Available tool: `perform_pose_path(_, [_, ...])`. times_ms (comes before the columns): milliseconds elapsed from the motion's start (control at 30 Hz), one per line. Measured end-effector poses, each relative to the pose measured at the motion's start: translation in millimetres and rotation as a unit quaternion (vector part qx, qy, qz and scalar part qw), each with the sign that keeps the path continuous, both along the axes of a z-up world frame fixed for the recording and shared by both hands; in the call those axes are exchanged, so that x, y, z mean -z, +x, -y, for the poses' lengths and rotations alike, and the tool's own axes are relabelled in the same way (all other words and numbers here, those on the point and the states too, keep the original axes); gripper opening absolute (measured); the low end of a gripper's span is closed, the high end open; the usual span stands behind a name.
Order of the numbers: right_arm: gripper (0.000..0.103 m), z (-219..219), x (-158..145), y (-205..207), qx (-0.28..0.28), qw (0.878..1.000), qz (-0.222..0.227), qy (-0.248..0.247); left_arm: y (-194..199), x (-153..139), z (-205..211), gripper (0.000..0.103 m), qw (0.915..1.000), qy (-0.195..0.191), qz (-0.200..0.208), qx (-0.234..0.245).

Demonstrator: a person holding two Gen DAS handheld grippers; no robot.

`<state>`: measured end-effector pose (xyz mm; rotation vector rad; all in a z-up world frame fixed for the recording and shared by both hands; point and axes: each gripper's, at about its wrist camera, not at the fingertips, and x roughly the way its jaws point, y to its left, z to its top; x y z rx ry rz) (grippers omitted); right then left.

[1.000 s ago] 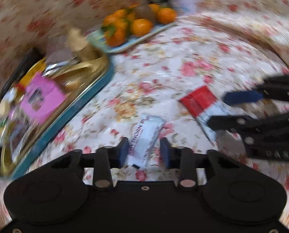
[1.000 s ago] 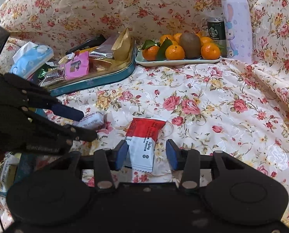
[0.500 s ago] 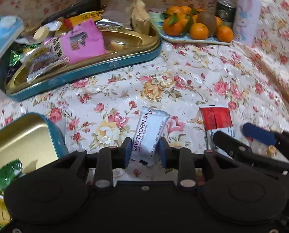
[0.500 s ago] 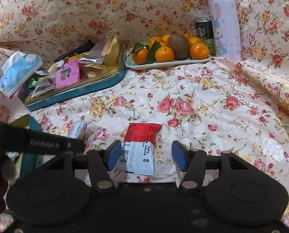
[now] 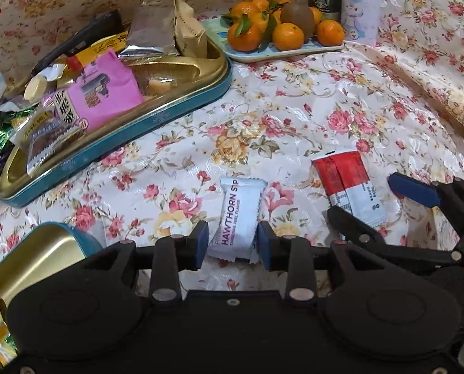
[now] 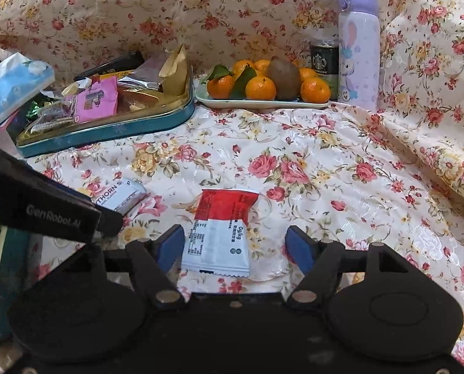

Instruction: Organize snacks

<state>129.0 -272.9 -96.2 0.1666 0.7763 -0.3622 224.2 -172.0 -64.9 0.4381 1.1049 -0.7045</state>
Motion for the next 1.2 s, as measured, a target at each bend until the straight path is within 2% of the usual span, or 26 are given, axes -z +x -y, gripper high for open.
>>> perform_pose_path(200, [0.074,0.9,-1.0,0.0,-0.010,1.000,0.000,-0.003,4.6,-1.4,8.1,0.045,1.0000,0.001,0.000,0.002])
perform_pose_path(467, [0.063,3.1,-1.9,-3.5,-0.020,1.000,0.003,-0.008,4.4,3.5,17.3,0.045,0.9999,0.015,0.002,0.000])
perform_pose_path(667, [0.065,5.7,-2.1,-3.9,-0.022,1.000,0.005,-0.004,5.9,4.3,18.2,0.040,0.9998,0.006,-0.006,-0.019])
perform_pose_path(733, [0.067,5.6,-2.4,-3.5,-0.019,1.000,0.007,-0.004,6.6,4.2,18.0,0.032,0.9997,0.003,-0.009,-0.024])
perform_pose_path(967, [0.070,5.8,-4.6,-1.2,-0.017,1.000,0.016,-0.014,9.0,3.3,15.1,0.029,0.9989,-0.002,-0.015,-0.045])
perform_pose_path(1200, [0.070,4.7,-6.3,4.1,-0.024,0.999,0.018,-0.019,13.6,-1.7,2.9,0.028,0.9956,-0.010,-0.019,-0.091])
